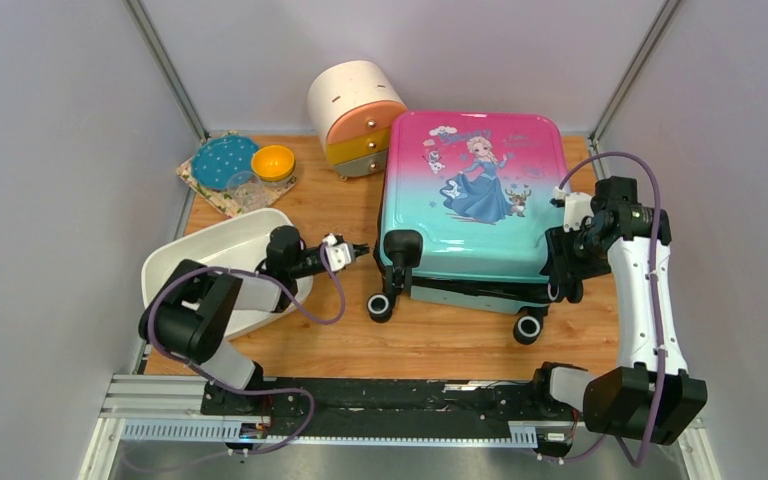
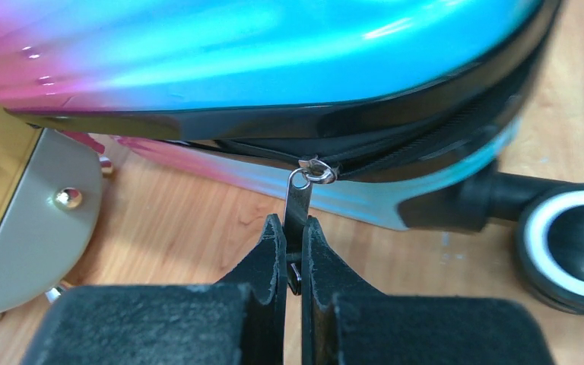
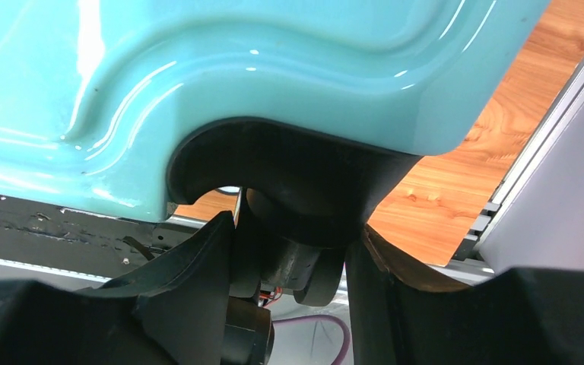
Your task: Open, take out, and arrange the luggage
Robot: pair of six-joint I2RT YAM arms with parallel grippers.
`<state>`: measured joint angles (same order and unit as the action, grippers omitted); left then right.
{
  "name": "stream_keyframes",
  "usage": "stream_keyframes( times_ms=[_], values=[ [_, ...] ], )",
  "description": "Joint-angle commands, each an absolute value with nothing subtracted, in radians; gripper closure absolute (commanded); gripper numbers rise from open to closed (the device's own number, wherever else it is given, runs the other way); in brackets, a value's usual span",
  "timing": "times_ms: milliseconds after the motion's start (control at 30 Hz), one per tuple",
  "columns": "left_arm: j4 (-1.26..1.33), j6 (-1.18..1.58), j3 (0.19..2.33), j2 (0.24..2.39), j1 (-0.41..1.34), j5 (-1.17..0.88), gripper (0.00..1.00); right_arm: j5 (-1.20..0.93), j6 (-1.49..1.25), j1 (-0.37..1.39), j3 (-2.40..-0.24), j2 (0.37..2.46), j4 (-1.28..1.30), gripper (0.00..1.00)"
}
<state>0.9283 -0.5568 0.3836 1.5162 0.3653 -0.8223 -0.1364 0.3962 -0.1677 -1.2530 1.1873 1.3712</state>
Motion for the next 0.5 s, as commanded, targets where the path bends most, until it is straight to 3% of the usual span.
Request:
stream_keyframes(
  times_ms=[0,467],
  values=[
    [1.044,-0.601,0.514,1.612,0.293,-0.759,1.0,-0.002,0.623,-0.201,-1.244,1.144,1.654,1.0],
    [1.092,-0.486,0.848,1.901,0.339,-0.655,1.0,-0.017,0.653,-0.207,-1.175,1.091,1.667,1.0]
  ],
)
